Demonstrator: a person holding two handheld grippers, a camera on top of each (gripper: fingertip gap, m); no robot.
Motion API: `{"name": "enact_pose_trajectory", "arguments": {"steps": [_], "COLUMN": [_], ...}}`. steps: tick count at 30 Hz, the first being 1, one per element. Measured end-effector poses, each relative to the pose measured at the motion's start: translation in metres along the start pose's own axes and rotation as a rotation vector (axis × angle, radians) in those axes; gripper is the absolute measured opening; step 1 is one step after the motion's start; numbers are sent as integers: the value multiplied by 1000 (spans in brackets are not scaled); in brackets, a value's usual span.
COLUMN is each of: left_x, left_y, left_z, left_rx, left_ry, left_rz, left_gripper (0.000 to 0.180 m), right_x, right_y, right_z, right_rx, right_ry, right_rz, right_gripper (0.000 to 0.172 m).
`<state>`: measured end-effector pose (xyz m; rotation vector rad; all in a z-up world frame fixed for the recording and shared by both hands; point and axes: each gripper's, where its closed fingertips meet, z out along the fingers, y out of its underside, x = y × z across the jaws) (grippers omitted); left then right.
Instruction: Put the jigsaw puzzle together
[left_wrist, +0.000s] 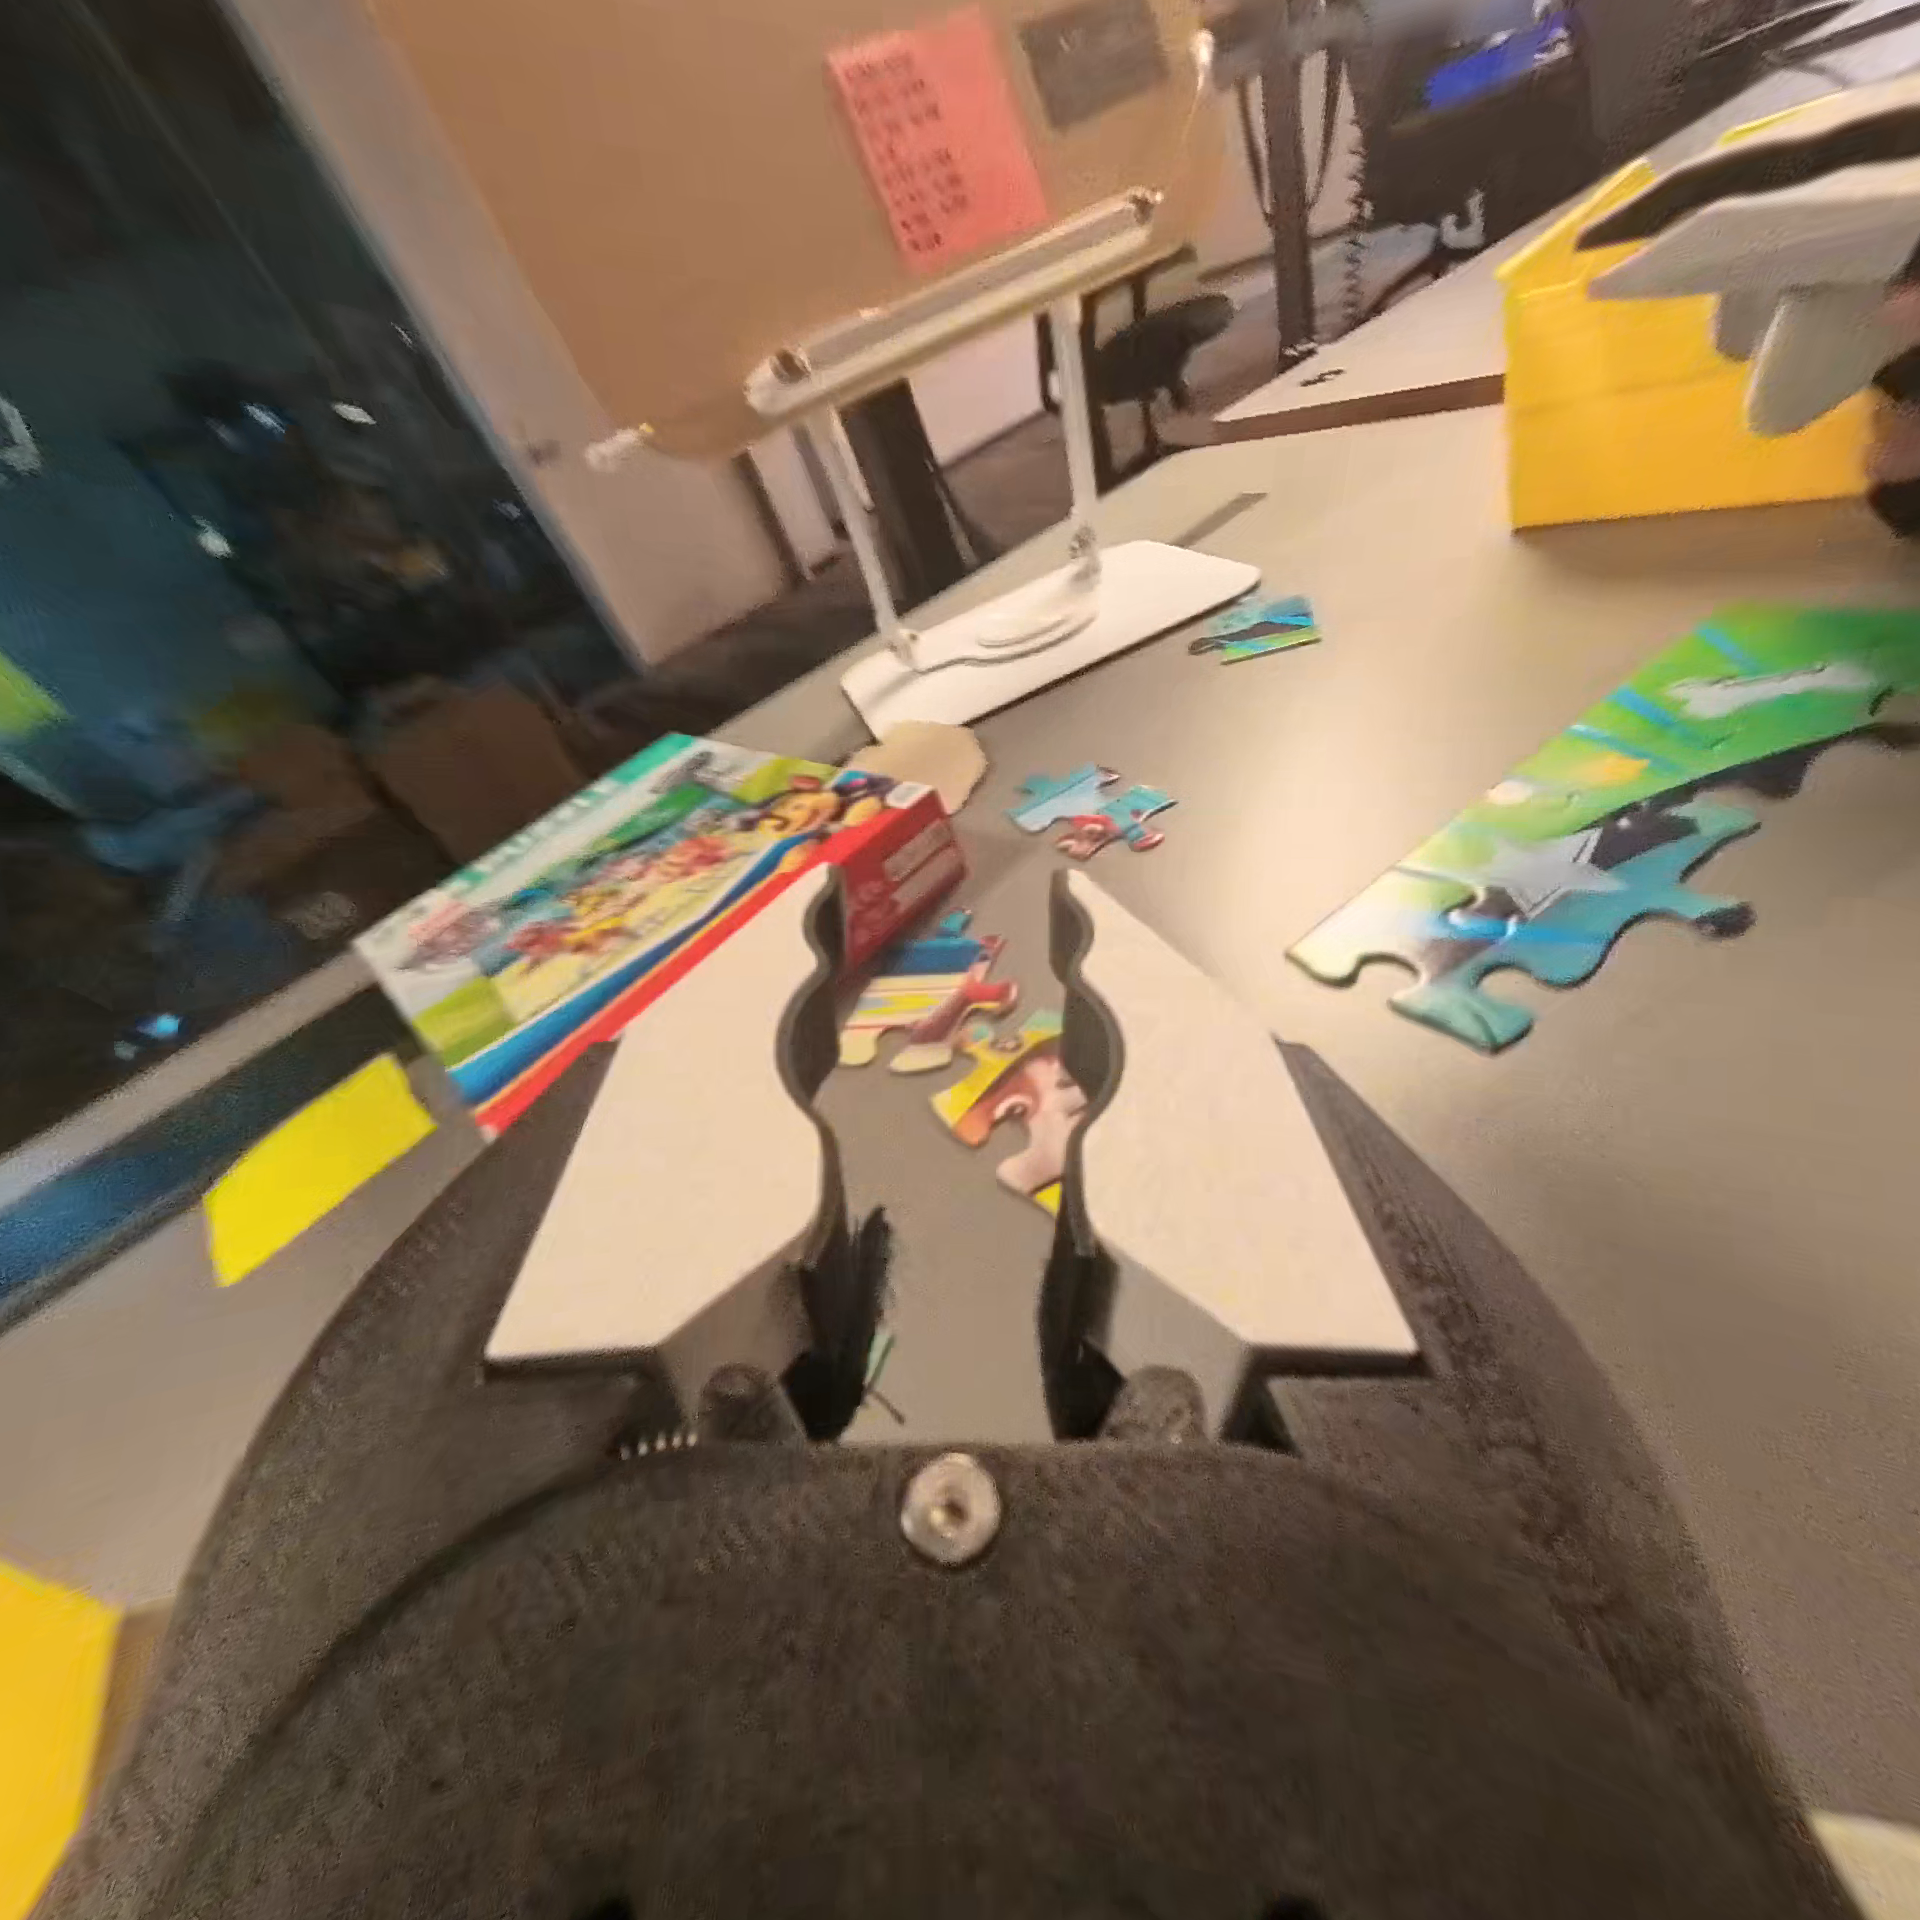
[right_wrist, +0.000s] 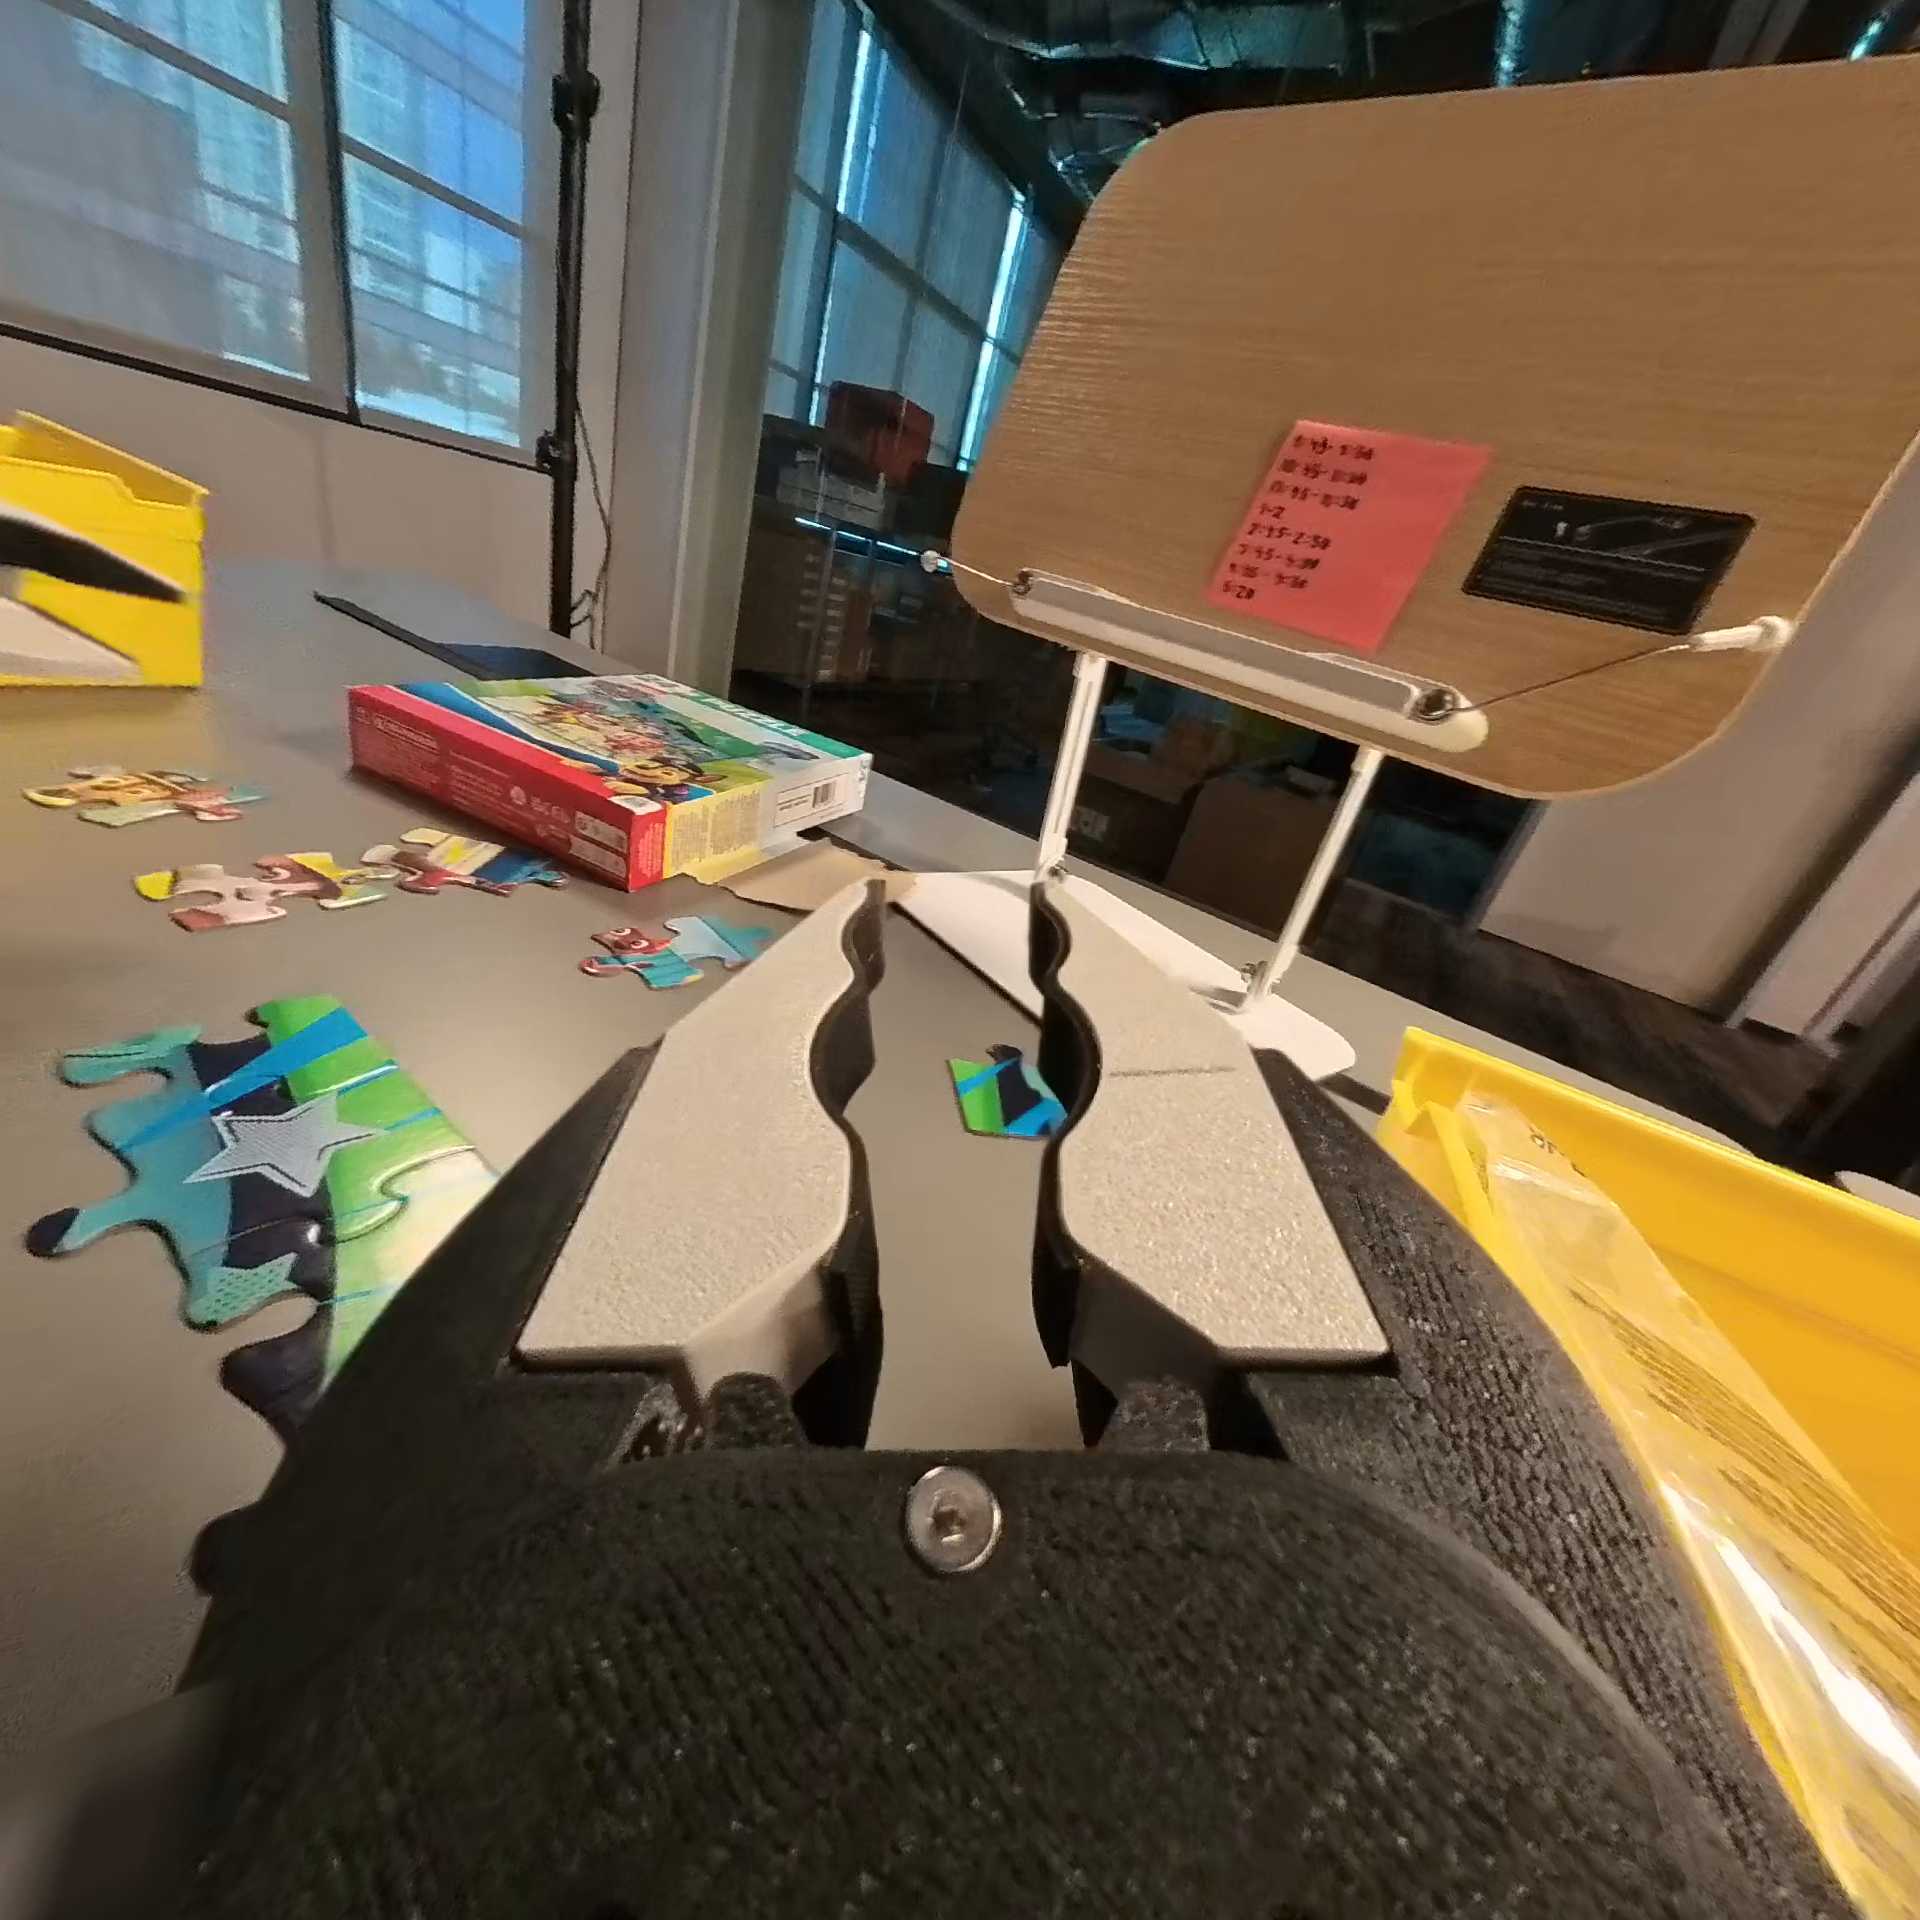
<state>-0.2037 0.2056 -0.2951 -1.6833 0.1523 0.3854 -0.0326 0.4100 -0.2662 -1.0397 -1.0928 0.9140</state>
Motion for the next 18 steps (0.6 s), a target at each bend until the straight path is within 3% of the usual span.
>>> {"name": "enact_pose_trajectory", "arguments": {"steps": [4,11,18], "left_x": [-14,-28,-65], "left_y": [-18,-40,-24], "left_z": [-23,-42,-45], "left_rx": [125,342,326], "left_ry": [-94,-80,-173], "left_rz": [3,-99,-301], "left_gripper": [26,22,22], "right_x": [9,15,19], "right_y": [3,9,14], "right_z": [-1,-2,-1], "right_rx": [-24,-83,-123], "right_ry": [82,164,220], "right_rz": [-62,-175,-251], "right_gripper": [20,12,14]}}
